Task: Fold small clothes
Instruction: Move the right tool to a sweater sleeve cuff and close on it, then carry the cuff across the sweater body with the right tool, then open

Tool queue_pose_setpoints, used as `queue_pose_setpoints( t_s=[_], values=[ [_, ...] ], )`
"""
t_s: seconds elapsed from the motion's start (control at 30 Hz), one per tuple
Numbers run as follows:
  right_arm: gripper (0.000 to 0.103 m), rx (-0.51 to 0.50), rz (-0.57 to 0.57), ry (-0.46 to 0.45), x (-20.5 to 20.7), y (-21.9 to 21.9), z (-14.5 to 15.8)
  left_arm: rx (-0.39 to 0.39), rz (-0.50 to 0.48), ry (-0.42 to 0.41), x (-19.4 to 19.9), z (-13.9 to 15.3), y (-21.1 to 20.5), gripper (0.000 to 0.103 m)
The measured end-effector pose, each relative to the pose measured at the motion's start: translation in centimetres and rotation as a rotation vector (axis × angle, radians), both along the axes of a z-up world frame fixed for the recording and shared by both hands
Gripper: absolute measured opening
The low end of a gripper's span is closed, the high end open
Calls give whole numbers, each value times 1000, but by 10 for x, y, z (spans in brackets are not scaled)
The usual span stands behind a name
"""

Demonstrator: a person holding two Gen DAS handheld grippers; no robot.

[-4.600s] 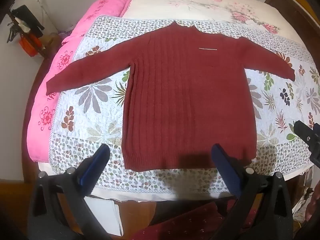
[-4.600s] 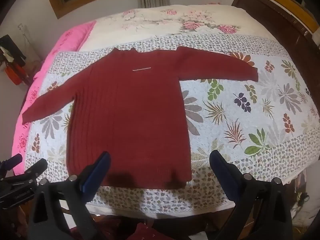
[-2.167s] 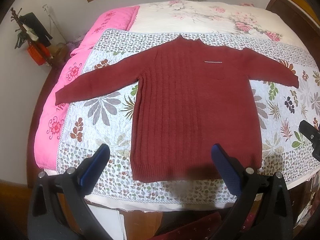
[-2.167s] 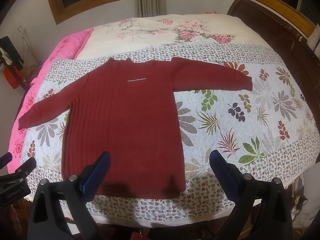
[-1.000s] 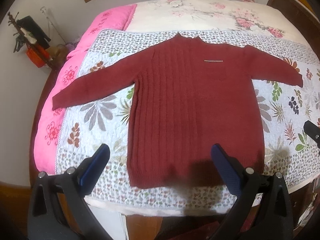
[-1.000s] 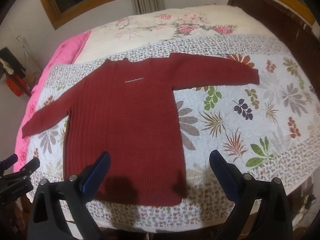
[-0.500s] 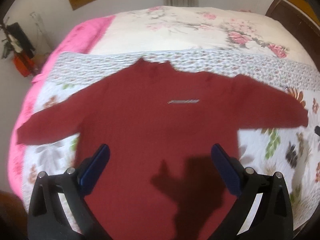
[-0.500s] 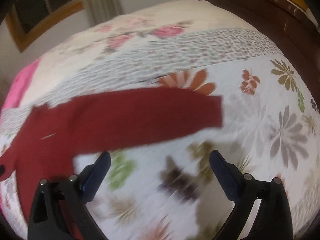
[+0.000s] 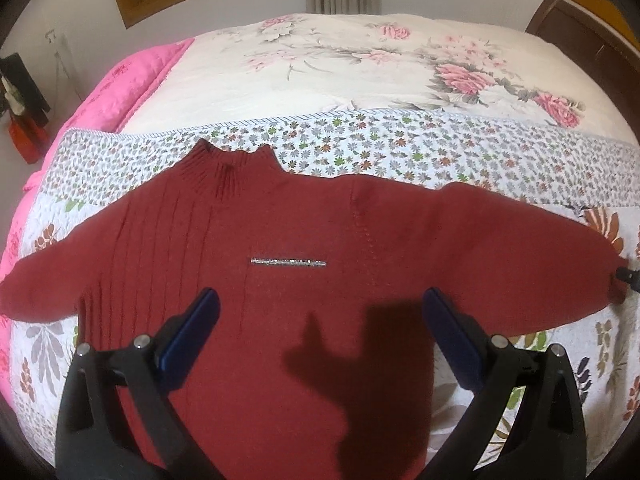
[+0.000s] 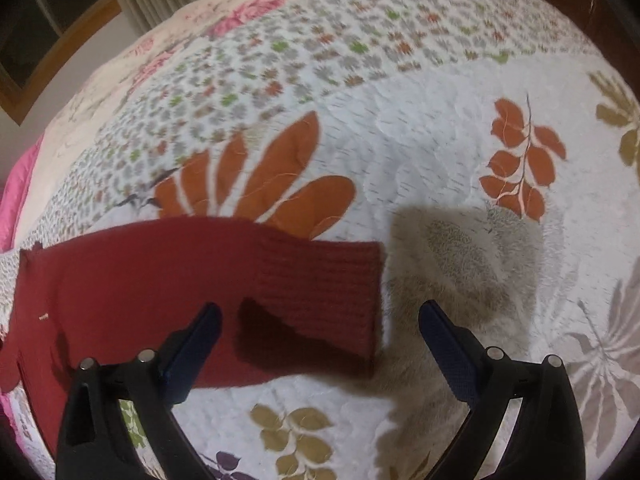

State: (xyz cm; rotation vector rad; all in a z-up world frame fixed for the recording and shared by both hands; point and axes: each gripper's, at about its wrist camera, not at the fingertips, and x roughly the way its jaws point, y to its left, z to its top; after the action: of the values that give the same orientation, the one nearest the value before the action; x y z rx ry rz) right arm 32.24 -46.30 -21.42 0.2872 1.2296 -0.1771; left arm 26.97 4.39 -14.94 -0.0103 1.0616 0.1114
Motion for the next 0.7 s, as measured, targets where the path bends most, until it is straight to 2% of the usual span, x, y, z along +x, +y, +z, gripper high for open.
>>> queue_pose_setpoints(
  t_s=[0.1, 0.17, 0.23, 0.3, 0.33, 0.4, 0.53, 0.63, 0.7],
  values=[
    [85, 52, -24, 20, 2, -13, -11, 14, 8, 5, 0, -3, 7, 100],
    [83, 82, -39, 13, 1, -20, -14, 20, 13, 5, -1, -4, 12, 100],
    [71, 78, -32, -2, 0, -22, -11, 30, 20, 4, -1, -6, 18, 100],
    [42, 74, -11, -9, 0, -21, -7, 35, 30, 4, 1, -6, 25, 100],
    [37, 71, -10, -8, 2, -18, -7, 37, 37, 5, 1, -6, 29, 100],
    [9, 76, 11, -14, 5, -11, -3, 39, 47, 7, 2, -7, 37, 100],
    [9, 140, 56, -83, 2, 10, 18, 27, 78, 20, 3, -11, 61, 100],
    [9, 191, 124, -136, -2, 42, 38, 8, 95, 35, 3, -15, 80, 100],
    [9, 184, 194, -145, 3, 78, 50, 5, 99, 42, 2, -16, 90, 100]
  ],
)
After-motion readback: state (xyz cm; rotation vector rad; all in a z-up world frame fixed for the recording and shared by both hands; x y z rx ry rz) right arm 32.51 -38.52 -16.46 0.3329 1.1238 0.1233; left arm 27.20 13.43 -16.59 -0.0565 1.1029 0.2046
